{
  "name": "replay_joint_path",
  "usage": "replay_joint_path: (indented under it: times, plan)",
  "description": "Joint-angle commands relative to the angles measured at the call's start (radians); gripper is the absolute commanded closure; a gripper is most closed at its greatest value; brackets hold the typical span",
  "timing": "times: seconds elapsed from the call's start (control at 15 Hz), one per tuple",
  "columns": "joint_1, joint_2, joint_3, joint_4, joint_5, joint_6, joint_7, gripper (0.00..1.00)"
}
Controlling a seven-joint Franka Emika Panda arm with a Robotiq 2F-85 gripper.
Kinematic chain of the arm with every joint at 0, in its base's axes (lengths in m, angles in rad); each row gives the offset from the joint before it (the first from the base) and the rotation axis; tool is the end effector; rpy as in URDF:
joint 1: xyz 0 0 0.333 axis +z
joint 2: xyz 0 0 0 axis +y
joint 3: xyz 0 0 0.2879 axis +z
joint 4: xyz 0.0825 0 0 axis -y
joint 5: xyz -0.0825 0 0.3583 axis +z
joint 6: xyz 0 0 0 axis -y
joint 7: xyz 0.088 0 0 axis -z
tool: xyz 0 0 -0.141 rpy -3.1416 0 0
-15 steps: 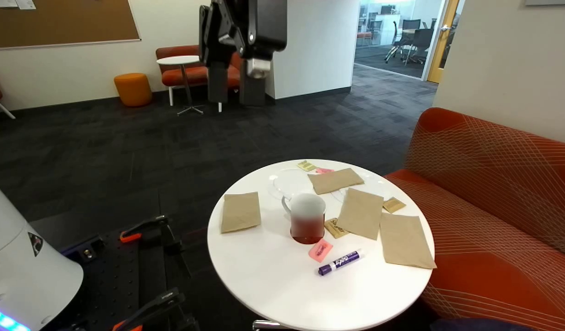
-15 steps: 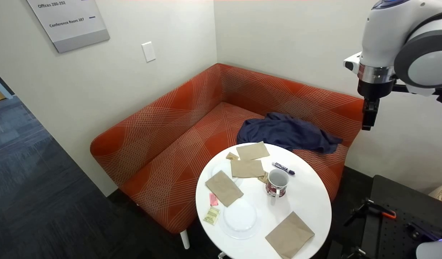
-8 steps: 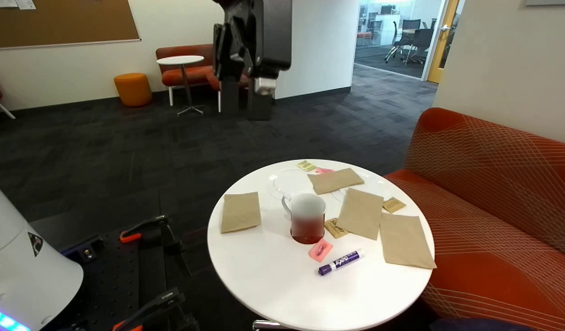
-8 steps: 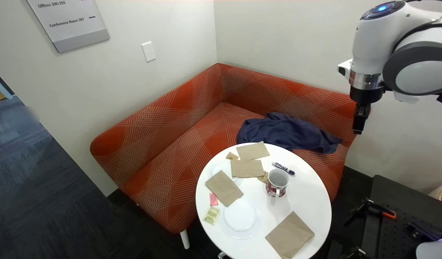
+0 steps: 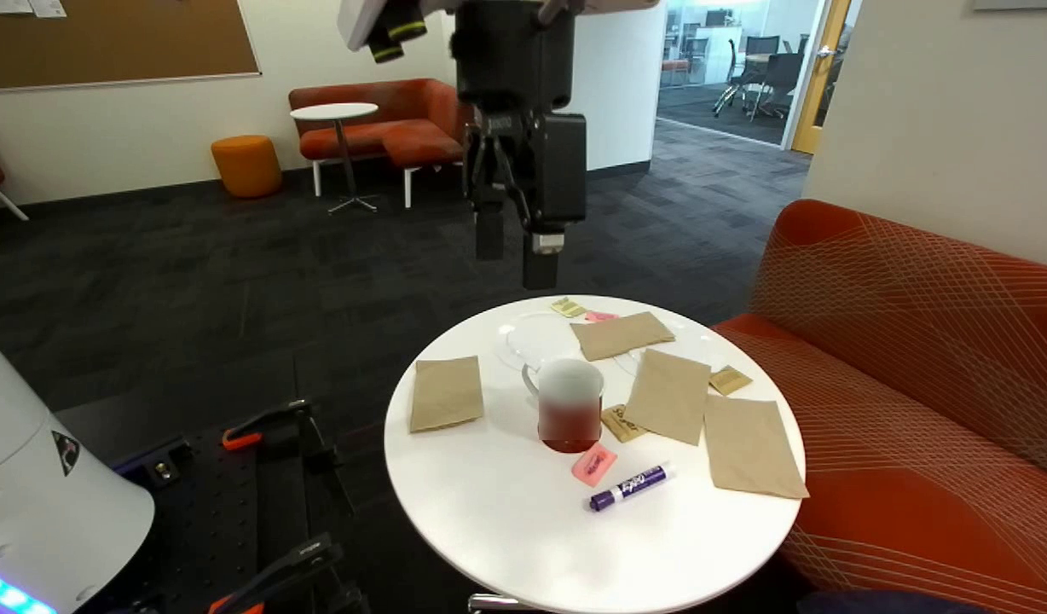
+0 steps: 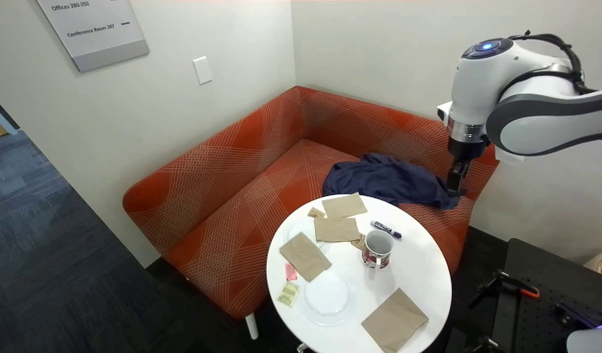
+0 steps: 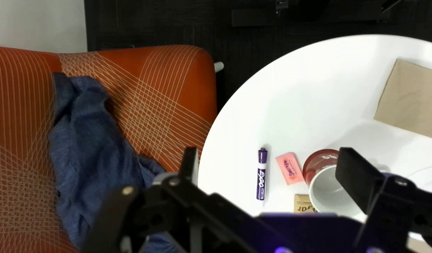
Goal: Put the blue marker in the mug
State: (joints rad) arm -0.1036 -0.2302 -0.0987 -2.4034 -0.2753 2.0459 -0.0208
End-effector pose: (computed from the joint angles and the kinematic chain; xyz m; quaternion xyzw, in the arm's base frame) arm 0.4147 -0.1079 0.3477 0.9922 -0.0175 -0.0741 0.0991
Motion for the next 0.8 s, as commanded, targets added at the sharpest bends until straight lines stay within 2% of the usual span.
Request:
replay_joint_path:
  times: [0.0, 0.73]
  plan:
    - [-0.006, 0.056, -0.009, -0.006, 0.027, 0.095, 0.012, 0.0]
    - [-0.029, 0.246, -0.044, -0.007, 0.049, 0.374, -0.016, 0.0]
